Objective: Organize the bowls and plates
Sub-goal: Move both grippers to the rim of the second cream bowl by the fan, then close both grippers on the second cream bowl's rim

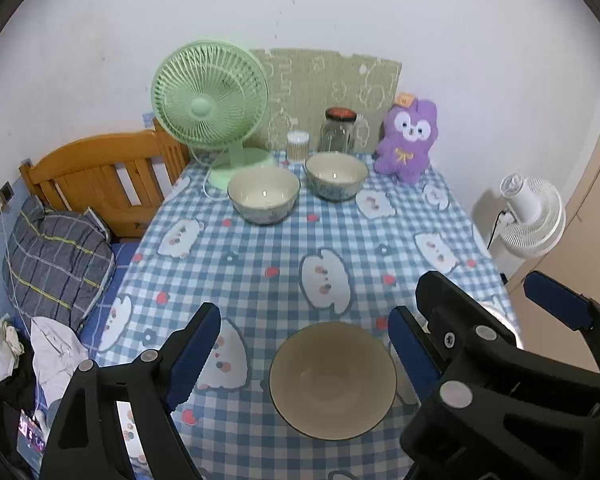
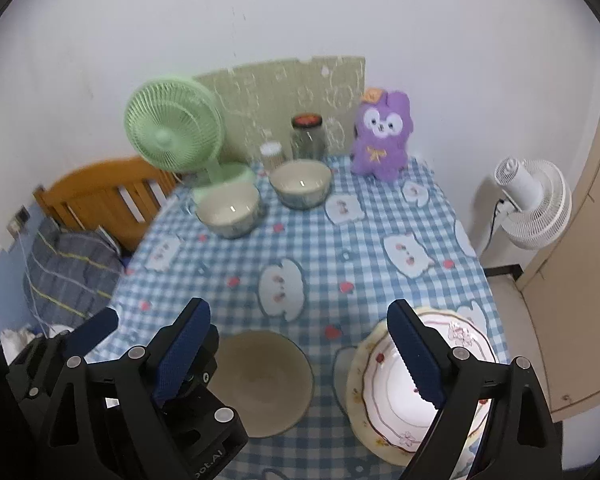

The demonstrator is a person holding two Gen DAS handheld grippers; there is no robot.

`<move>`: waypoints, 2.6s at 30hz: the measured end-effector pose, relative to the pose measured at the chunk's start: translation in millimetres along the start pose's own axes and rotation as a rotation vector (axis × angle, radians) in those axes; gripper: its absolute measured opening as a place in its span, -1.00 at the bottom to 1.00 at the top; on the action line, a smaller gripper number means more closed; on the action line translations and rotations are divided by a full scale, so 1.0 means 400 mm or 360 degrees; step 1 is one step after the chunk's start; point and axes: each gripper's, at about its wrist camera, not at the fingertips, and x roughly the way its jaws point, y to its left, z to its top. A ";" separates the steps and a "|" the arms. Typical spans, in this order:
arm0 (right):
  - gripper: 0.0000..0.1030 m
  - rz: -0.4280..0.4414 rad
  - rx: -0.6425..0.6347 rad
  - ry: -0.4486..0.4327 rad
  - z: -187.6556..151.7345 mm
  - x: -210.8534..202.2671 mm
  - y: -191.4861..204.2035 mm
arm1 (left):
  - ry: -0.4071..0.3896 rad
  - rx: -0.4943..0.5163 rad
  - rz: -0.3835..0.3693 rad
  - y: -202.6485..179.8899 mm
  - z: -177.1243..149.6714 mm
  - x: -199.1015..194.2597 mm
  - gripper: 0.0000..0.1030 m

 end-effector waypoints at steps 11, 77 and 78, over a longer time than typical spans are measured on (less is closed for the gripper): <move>0.79 0.0037 -0.0015 -0.0067 0.069 -0.018 0.064 | -0.0093 0.0064 0.0013 0.051 0.073 -0.027 0.69; -0.29 -0.0195 0.0039 0.0323 0.259 0.868 0.199 | 0.0236 0.0104 -0.0118 0.303 0.328 0.767 -0.32; -0.37 -0.0194 0.0044 0.0323 0.259 0.871 0.197 | 0.0233 0.0107 -0.0115 0.302 0.327 0.770 -0.34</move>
